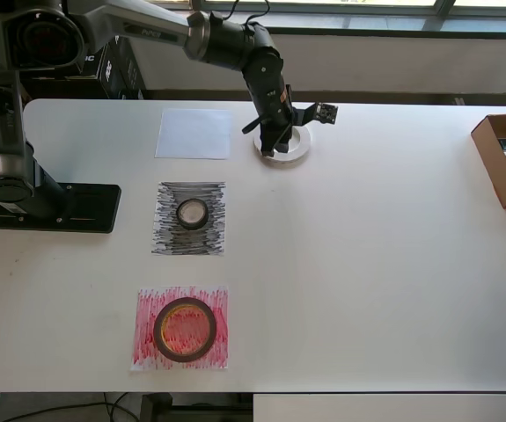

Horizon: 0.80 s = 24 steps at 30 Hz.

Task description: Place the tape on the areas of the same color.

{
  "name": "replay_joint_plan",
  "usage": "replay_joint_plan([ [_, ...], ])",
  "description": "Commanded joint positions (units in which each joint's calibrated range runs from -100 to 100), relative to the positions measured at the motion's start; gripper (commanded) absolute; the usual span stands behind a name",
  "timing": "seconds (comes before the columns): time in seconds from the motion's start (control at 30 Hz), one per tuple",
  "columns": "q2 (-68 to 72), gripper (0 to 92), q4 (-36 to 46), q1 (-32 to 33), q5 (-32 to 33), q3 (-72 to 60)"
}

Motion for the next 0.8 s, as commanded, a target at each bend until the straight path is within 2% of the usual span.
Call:
replay_joint_plan([
  [0.0,1.14,40.3,-0.4,-0.2,0.23,0.12],
  [0.77,3.67,40.8,-0.4,-0.91,0.15,0.93],
])
